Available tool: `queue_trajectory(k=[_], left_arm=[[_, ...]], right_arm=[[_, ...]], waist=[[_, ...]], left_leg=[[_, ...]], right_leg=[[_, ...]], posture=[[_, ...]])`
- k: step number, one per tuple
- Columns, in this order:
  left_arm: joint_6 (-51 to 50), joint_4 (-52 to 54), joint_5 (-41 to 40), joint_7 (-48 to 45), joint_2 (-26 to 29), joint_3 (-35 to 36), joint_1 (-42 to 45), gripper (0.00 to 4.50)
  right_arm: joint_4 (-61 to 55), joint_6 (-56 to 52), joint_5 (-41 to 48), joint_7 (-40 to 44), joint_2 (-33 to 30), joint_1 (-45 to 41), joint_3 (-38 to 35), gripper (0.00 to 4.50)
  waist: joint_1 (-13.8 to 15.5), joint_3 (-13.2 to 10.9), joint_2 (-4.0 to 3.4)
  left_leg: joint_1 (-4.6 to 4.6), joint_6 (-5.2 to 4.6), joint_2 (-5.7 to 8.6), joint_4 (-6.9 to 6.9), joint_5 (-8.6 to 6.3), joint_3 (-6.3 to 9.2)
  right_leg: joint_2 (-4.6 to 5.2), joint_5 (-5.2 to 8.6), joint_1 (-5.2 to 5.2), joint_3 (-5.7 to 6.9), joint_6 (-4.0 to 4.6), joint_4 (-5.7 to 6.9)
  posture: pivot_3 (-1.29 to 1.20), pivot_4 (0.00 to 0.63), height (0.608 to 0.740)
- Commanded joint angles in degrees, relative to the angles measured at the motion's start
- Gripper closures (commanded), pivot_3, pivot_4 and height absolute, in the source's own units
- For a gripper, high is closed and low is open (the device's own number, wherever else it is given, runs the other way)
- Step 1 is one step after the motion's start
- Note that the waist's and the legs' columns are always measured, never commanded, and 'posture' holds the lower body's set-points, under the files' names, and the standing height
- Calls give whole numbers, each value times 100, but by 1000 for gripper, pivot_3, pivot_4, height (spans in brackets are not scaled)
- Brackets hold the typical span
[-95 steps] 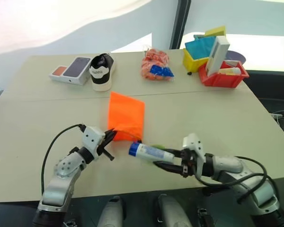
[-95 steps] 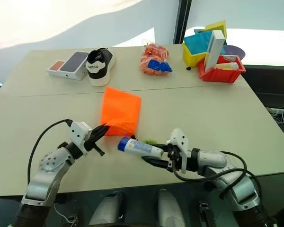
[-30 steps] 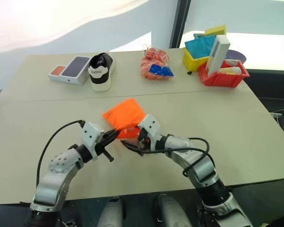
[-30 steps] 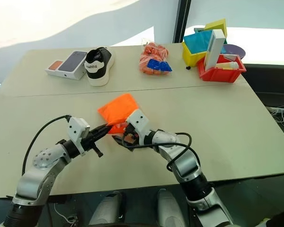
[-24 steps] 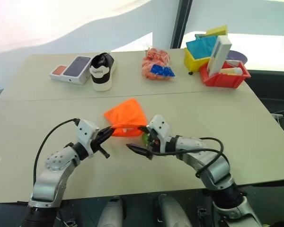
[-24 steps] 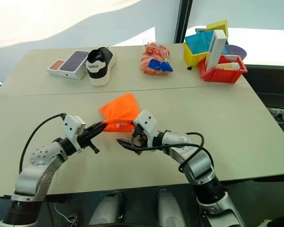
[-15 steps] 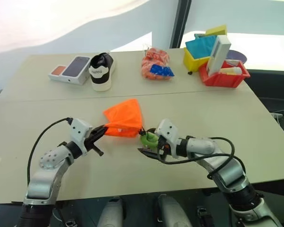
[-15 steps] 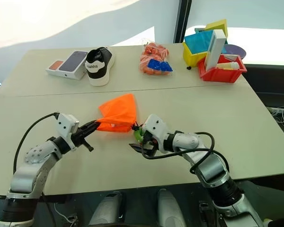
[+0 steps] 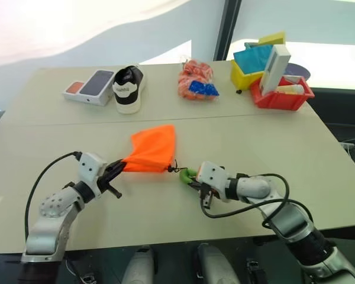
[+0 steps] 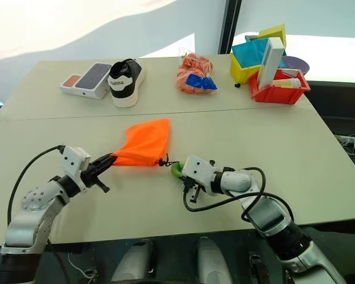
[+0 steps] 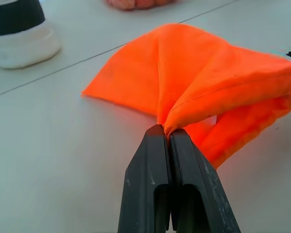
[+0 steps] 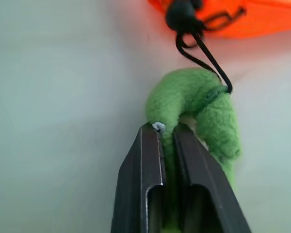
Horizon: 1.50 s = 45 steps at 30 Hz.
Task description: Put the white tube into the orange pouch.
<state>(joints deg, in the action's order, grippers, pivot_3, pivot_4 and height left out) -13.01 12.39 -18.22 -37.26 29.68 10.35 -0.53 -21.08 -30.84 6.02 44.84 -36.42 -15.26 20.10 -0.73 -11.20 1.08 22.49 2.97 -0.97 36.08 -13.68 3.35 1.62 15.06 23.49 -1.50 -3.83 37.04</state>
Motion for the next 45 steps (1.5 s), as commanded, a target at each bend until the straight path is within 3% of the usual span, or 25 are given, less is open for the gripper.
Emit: queue_trajectory(k=[1, 5, 10, 13, 17, 21, 27, 33, 39, 45], left_arm=[[169, -76, -48, -81, 212, 354, -96, 4500], [261, -252, -24, -213, 392, 426, -176, 4500], [-89, -150, -388, -554, 519, 383, -160, 4500], [-341, 45, -542, -835, 768, 310, -212, 3566], [-929, 489, -990, -1282, 1283, 393, -175, 1608], [-1655, 855, -1617, -1816, 1902, 477, -34, 1608], [-2157, 787, -1872, -2665, 2326, -465, 1488, 1608], [-1617, -76, -1049, -3312, 1717, -1853, 2953, 1608], [-732, -1383, -15, -4050, 1108, -2990, 3889, 1608], [-38, -2362, 506, -4387, 553, -3289, 4378, 1608]], right_arm=[[-513, -59, 558, 366, -277, 202, -701, 4439], [-637, -272, 1102, 450, -260, 270, -1211, 4439], [-675, -347, 1334, 393, -167, 217, -1272, 4439], [-733, -392, 1425, 406, -178, 231, -1257, 4500], [-713, -361, 1426, 392, -198, 218, -1218, 4500], [-693, -353, 1432, 406, -190, 156, -1196, 4500], [-716, -357, 1462, 520, -252, 74, -1170, 4500], [-860, -374, 1511, 438, -368, 144, -1450, 4500], [-1213, -437, 1620, 299, -425, 325, -1631, 4500], [-1353, -488, 1676, 190, -382, 330, -1609, 4500]], waist=[[-3, 0, 0], [-29, -1, 2], [-15, -1, 2], [-16, -2, 2], [-15, -2, 3], [-12, -4, 0], [7, -5, 2], [-7, -6, 5], [-12, -7, 5], [-19, -7, 6]], left_leg=[[1, 0, 0, -1, 0, 0], [-1, 0, -3, 0, 0, -3], [0, 0, -4, 0, 0, -2], [1, 0, -3, -2, 0, -3], [3, 0, -4, -3, 0, -3], [4, 0, -4, -2, 0, -3], [9, 0, 0, 4, 0, 0], [12, 0, 3, 0, 0, -8], [14, -2, 1, -1, -1, -3], [24, -2, 1, 8, -1, -2]], right_leg=[[0, 0, 0, 0, 0, -1], [-1, 4, 1, -1, -5, -1], [0, 3, 1, 0, -3, -1], [1, 1, 2, 0, 0, -5], [2, 2, 5, 0, 1, -6], [4, 4, 5, -1, 0, -7], [4, 7, 3, 4, -5, -7], [0, -1, 6, 0, 2, -8], [-11, -1, 12, 2, -3, 2], [-9, -2, 15, 2, -4, 3]], posture=[[0, 150, 740], [0, 150, 740], [0, 150, 740], [0, 150, 740], [0, 150, 740], [0, 150, 740], [0, 150, 740], [0, 150, 740], [0, 150, 740], [0, 150, 740]])
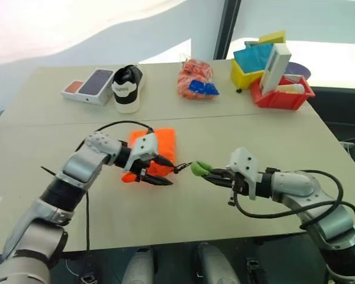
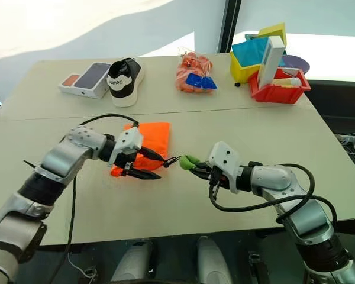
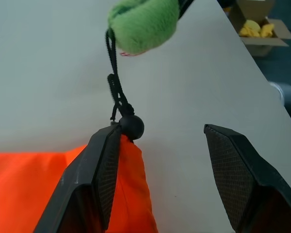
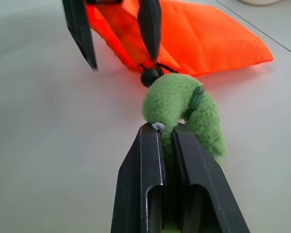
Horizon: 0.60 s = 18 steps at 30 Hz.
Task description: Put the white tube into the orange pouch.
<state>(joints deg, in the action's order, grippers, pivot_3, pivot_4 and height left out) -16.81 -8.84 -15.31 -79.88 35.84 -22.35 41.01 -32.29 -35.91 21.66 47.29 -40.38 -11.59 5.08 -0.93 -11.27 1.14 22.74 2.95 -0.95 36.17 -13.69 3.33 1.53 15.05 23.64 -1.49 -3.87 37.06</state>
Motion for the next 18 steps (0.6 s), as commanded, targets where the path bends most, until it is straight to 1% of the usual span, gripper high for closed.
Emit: queue_trajectory(k=[1, 5, 10, 14, 18], left_arm=[[405, -363, 278, -160, -135, -42, 284, 1608], [766, -715, 545, -249, -306, -103, 419, 1608], [1007, -1002, 646, -173, -469, 78, 472, 1608], [988, -941, 552, -82, -505, 235, 398, 1608], [759, -1000, 509, 170, -599, 457, 419, 1608]], right_arm=[[-245, 21, 110, -66, 18, -38, -99, 4500], [-276, 38, 110, -96, 34, -46, -62, 4500], [-316, 26, 120, -115, 45, -49, -12, 4500], [-342, 10, 131, -99, 46, -56, 17, 4500], [-336, 14, 139, -56, 19, -79, 69, 4500]], waist=[[1, 0, 0], [5, 0, 0], [10, 0, 0], [7, 0, 0], [10, 0, 0]], left_leg=[[0, 0, 0, 0, 0, 1], [0, 0, 0, 0, 0, 3], [0, 0, 0, 0, 0, 5], [0, 0, 0, 0, 0, 5], [0, 0, 0, 2, 0, 6]], right_leg=[[0, -1, 1, 0, -1, 1], [0, -5, 1, 2, -10, 4], [0, -8, 1, 2, -16, 4], [0, -10, 1, 3, -19, 6], [0, -11, 0, 3, -20, 8]], posture=[[0, 150, 740], [0, 150, 740], [0, 150, 740], [0, 150, 740], [0, 150, 740]])
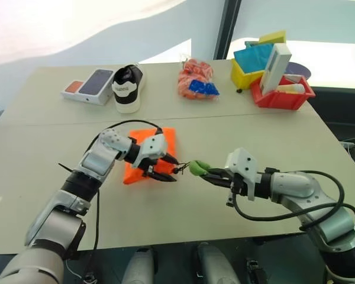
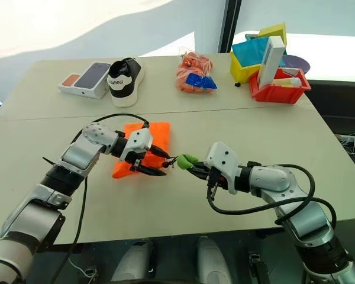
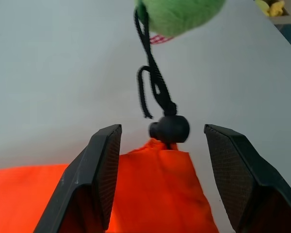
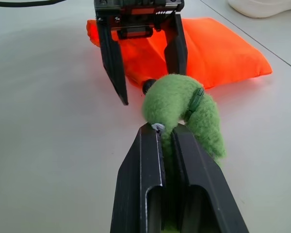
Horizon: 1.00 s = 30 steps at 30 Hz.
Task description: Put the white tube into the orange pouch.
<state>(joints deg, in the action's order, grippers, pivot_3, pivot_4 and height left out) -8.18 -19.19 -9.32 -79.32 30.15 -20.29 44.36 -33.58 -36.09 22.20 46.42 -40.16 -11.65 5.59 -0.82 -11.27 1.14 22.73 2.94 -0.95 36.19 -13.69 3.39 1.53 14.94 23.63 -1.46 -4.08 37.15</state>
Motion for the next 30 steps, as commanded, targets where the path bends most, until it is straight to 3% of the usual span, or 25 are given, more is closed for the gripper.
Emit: queue_trajectory(k=[1, 12, 30], left_arm=[[-149, 35, -87, 113, -32, 266, 85, 1608], [-949, -414, -204, -898, -186, 46, 429, 1608], [-407, -1932, -125, -1318, -470, -655, 1106, 1608]], right_arm=[[-202, 37, 87, 40, -10, -76, 24, 4500], [-243, 35, 158, 137, -10, -143, 93, 4500], [-381, -14, 139, 55, 7, -110, 171, 4500]], waist=[[-1, 0, 0], [5, 0, 0], [-7, 0, 1]], left_leg=[[0, 0, 0, 0, 0, 0], [-1, 0, 0, 3, 0, 0], [-1, 0, 1, 5, 0, 4]], right_leg=[[0, 0, 0, 0, 0, 0], [-1, -1, 0, 2, -1, 5], [-2, -1, 0, 4, -1, 10]], posture=[[0, 150, 740], [0, 150, 740], [0, 150, 740]])
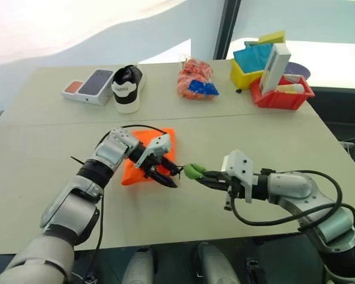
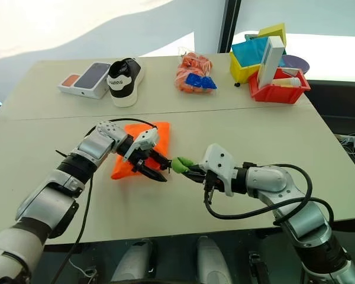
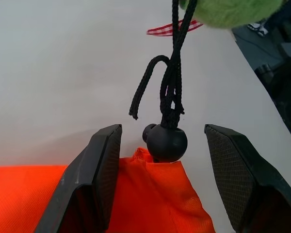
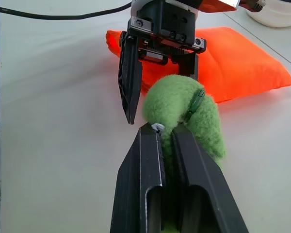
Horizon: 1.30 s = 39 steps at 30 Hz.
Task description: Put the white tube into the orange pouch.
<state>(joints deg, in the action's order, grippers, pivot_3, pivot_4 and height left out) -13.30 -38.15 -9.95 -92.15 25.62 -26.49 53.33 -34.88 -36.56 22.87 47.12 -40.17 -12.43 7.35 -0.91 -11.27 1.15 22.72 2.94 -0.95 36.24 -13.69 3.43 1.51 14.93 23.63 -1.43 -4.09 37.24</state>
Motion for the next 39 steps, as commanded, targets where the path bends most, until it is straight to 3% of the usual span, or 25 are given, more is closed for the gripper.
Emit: queue_trajectory(k=[1, 11, 15, 20, 27, 33, 39], left_arm=[[120, -66, -70, -35, -22, -32, 223, 1608], [687, 134, 47, 222, -15, 422, 42, 1608], [1298, 1403, 130, 493, 428, 674, -715, 1608], [1283, 2853, 139, 1034, 1026, 1039, -1639, 1608], [1385, 3882, 299, 2314, 1054, 1535, -2409, 1608], [1058, 4325, 187, 2756, 980, 1591, -2803, 1608], [688, 3690, -143, 2192, 940, 1433, -2387, 1608]], right_arm=[[-250, 39, 63, -16, -1, -30, 5, 4500], [-146, 89, 50, -80, 70, -62, 14, 4500], [-118, 106, 83, -142, 146, 33, -27, 4500], [-97, 144, 93, -161, 168, 97, -36, 4500], [67, 270, 44, -84, 201, 32, 38, 4500], [221, 376, 23, 11, 225, -59, 115, 4500], [361, 482, -29, 111, 251, -187, 216, 4500]], waist=[[3, 0, 0], [-3, 0, 0], [-27, 0, -1], [12, 1, -1], [15, 1, -1], [14, 1, -1], [13, 1, -1]], left_leg=[[0, 0, 0, 0, 0, 0], [0, 0, 0, 0, 0, 0], [-4, 0, -1, -2, 0, 0], [-14, 0, -4, -7, 0, 3], [-23, 0, 0, 12, 0, -6], [-28, 0, -1, 7, 0, -3], [-30, 0, -1, 7, 0, -3]], right_leg=[[0, 0, 0, 0, 0, 0], [1, 0, 0, 0, 0, 1], [1, 0, -1, -3, -1, 3], [0, 1, -2, -3, 0, 13], [9, 11, -27, -7, 21, 3], [5, 1, -26, -5, 2, 8], [3, 1, -26, -4, 3, 9]], posture=[[0, 150, 740], [0, 150, 740], [0, 150, 740], [0, 150, 740], [0, 150, 740], [0, 150, 740], [0, 150, 740]])
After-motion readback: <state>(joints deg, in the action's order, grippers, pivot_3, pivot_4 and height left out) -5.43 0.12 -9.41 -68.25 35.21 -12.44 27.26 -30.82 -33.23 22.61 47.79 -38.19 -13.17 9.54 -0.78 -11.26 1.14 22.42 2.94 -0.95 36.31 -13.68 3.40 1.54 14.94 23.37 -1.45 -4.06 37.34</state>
